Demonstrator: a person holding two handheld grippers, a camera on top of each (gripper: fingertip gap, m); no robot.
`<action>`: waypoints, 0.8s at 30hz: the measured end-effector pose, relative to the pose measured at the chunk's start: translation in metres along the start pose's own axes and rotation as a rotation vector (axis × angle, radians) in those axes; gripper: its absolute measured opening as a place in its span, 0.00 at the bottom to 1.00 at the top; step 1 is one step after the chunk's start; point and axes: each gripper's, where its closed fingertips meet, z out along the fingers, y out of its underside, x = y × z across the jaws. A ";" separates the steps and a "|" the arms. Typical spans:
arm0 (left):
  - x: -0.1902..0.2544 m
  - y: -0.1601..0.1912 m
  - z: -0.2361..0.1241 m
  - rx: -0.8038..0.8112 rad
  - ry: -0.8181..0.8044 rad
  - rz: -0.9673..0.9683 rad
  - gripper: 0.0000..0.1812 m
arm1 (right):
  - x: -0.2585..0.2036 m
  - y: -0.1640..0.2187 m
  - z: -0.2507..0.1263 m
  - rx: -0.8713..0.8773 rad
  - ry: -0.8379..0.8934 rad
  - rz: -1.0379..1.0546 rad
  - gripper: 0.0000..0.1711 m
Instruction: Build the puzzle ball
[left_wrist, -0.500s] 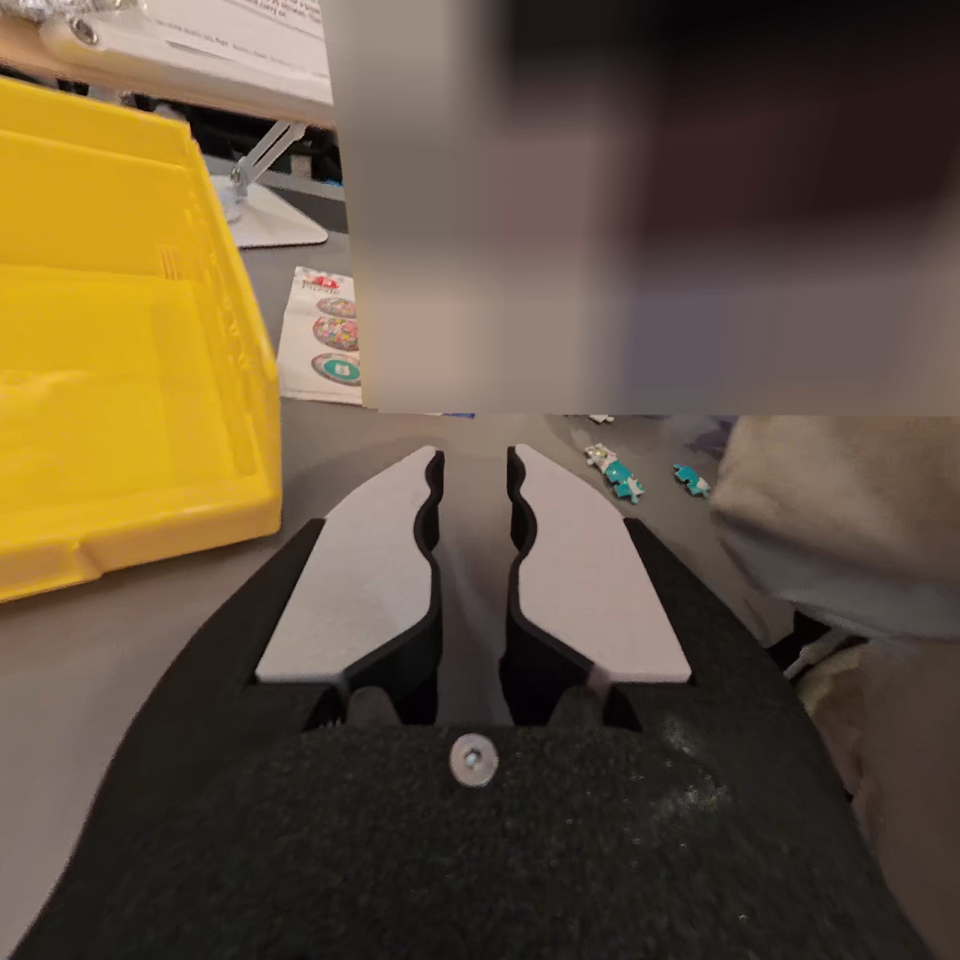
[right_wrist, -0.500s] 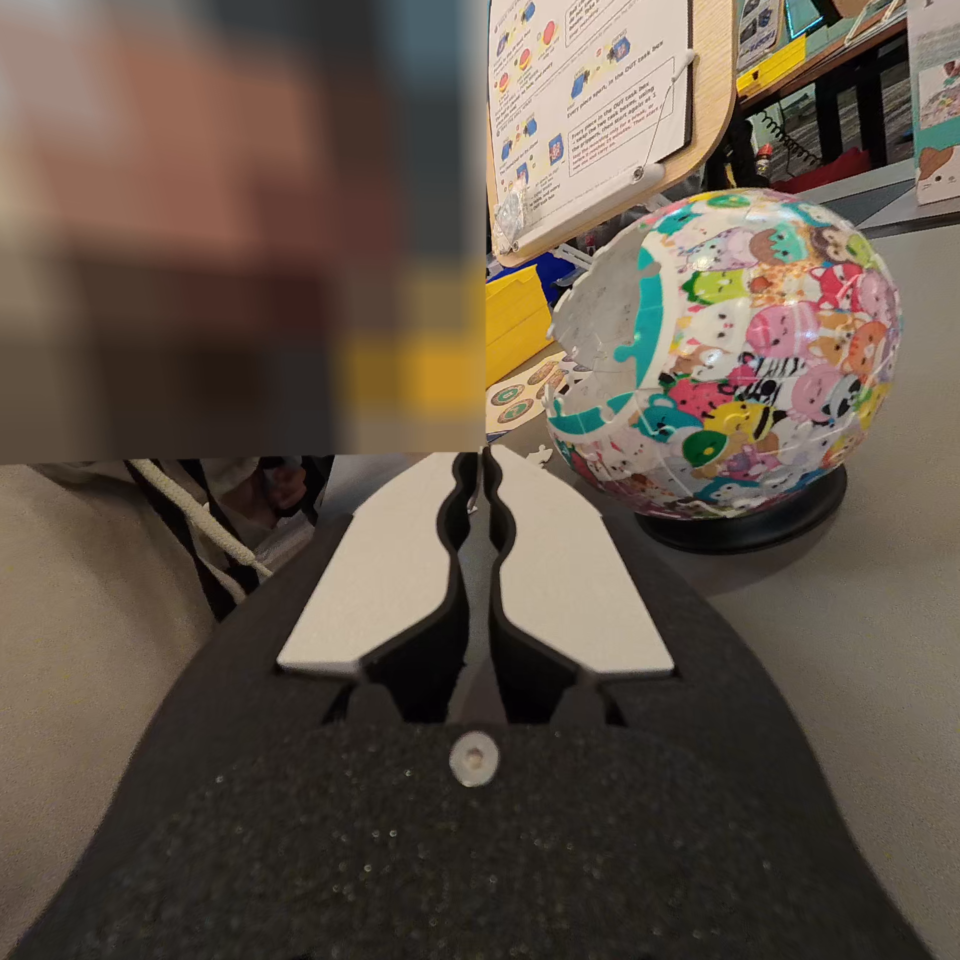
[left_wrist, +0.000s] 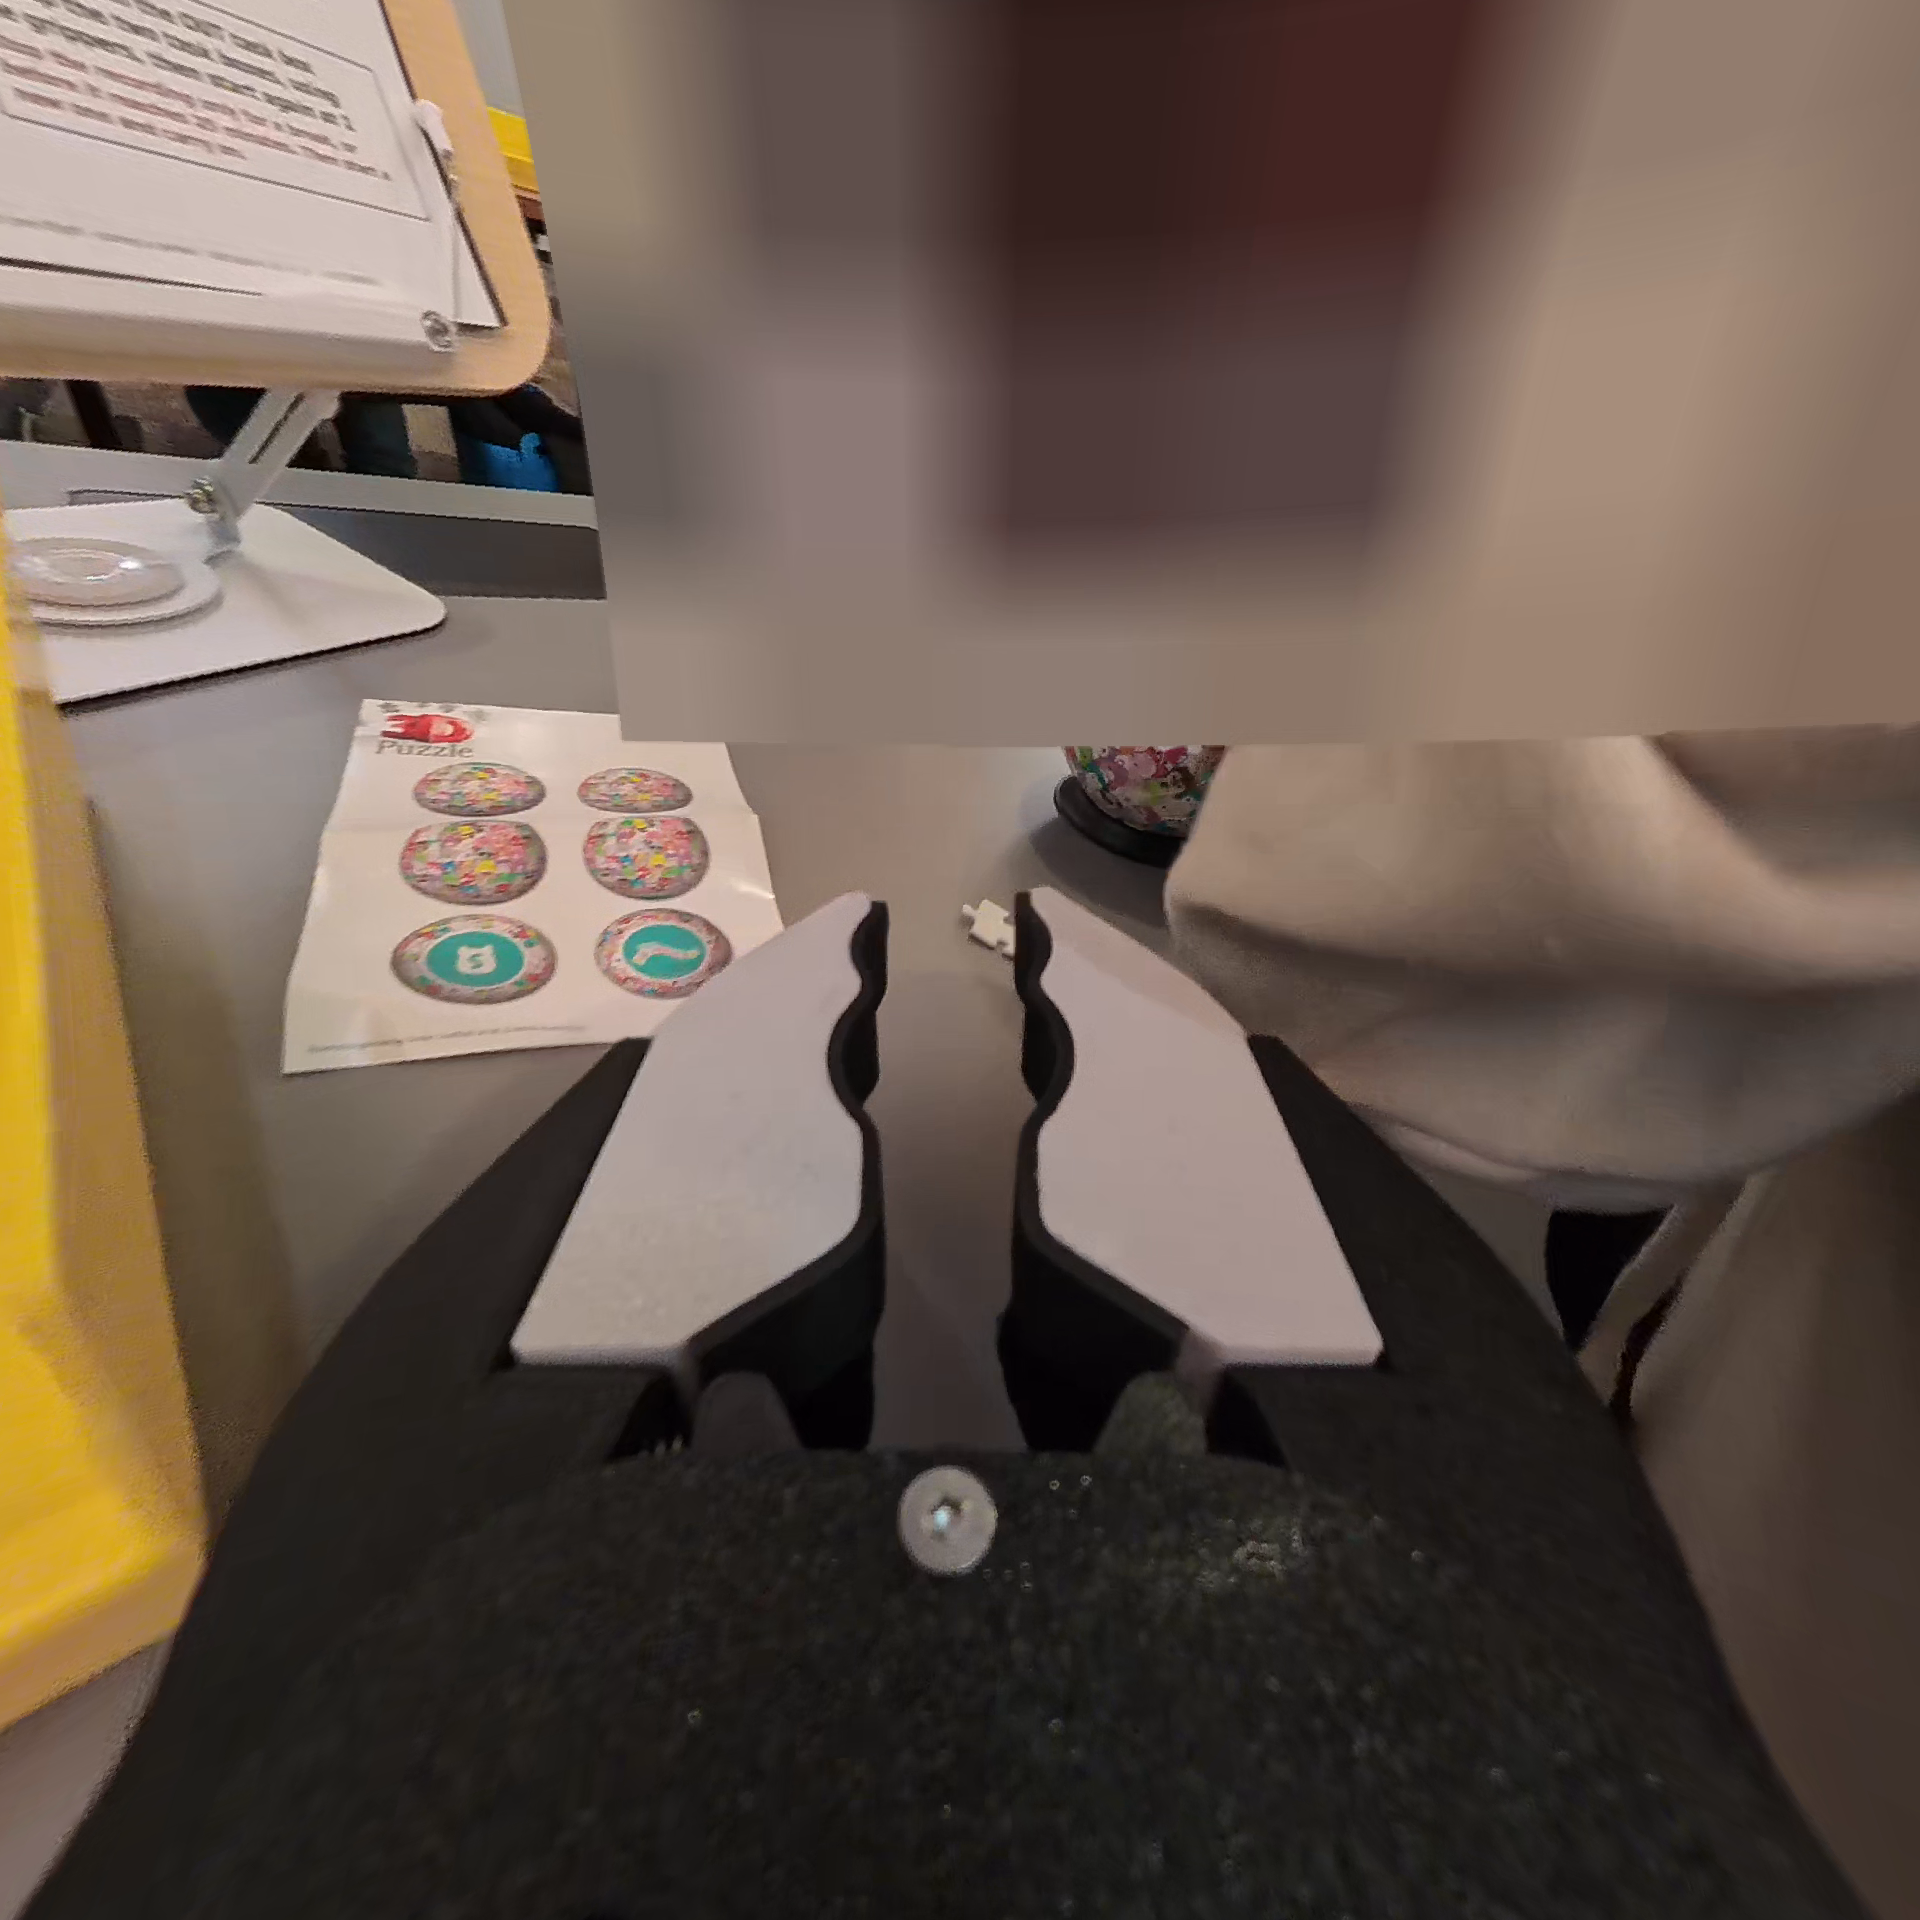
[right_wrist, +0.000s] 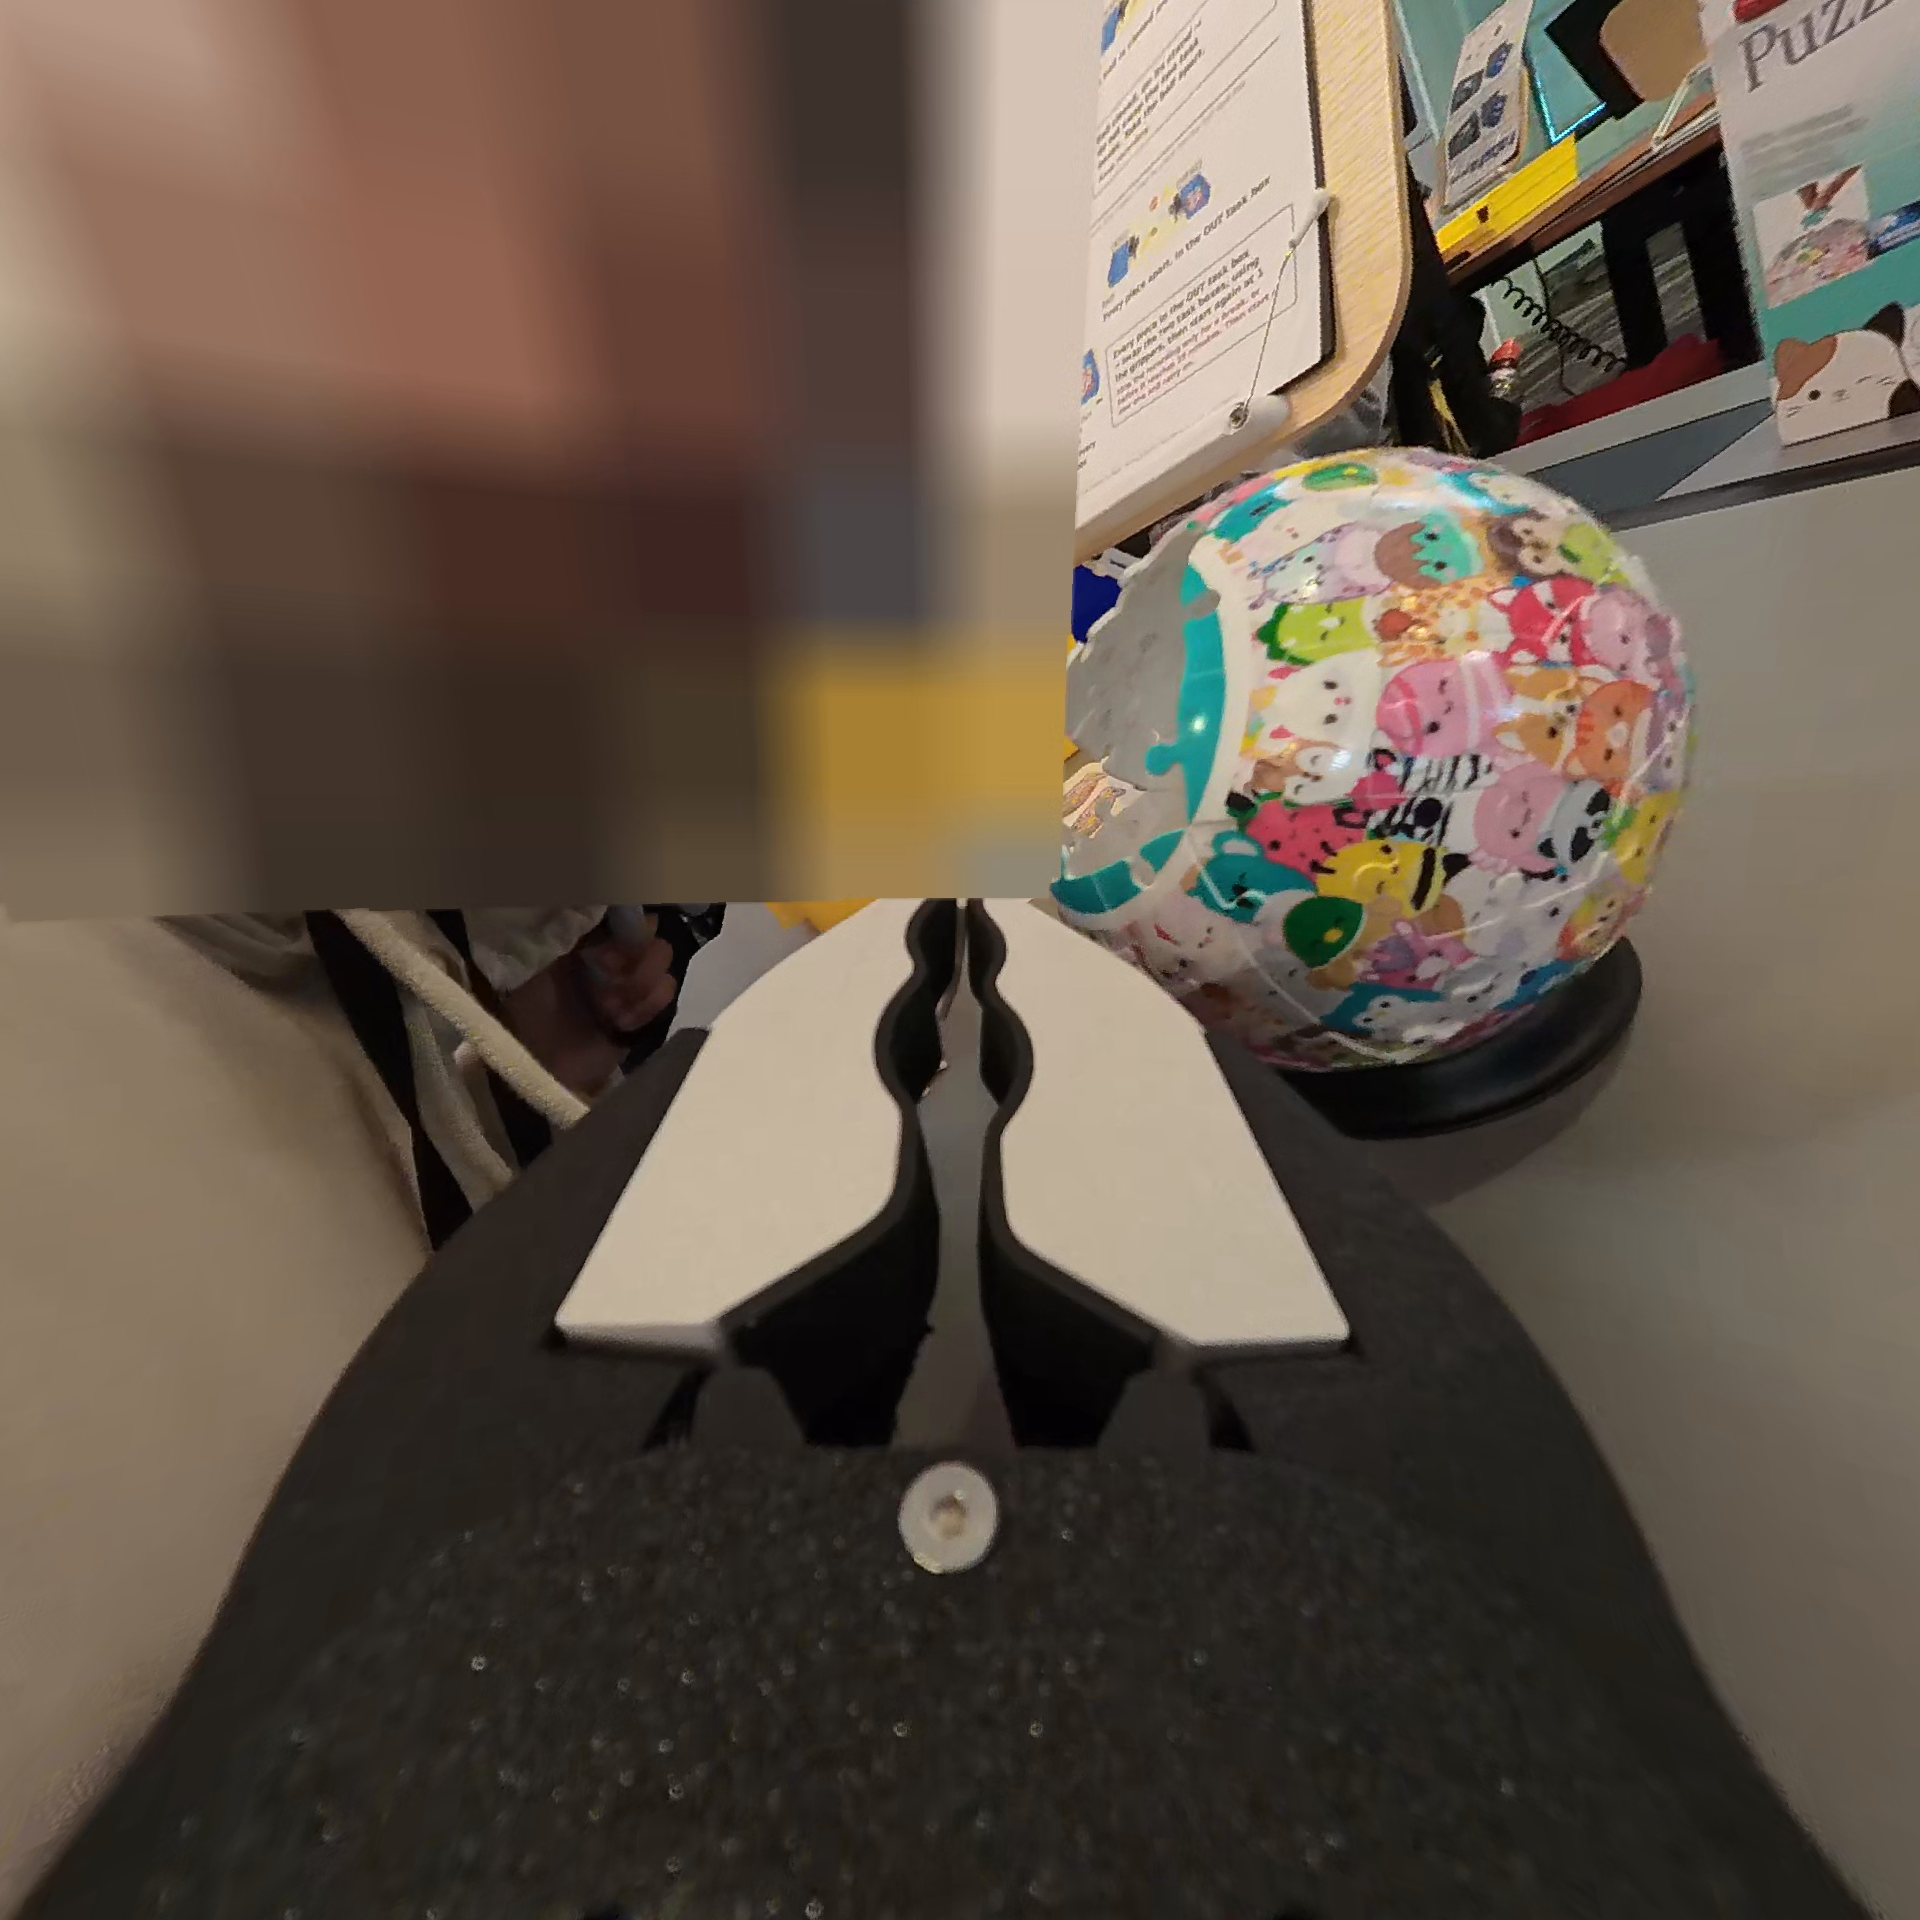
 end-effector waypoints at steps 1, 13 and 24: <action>0.002 0.000 0.006 -0.003 0.011 0.000 0.12 | -0.001 0.000 0.000 0.002 0.000 -0.006 0.01; 0.032 0.014 0.078 -0.098 0.181 -0.056 0.12 | -0.001 0.001 0.000 -0.004 0.001 -0.002 0.01; 0.046 0.029 0.133 -0.165 0.169 -0.005 0.12 | -0.005 0.002 -0.005 0.000 -0.009 0.018 0.01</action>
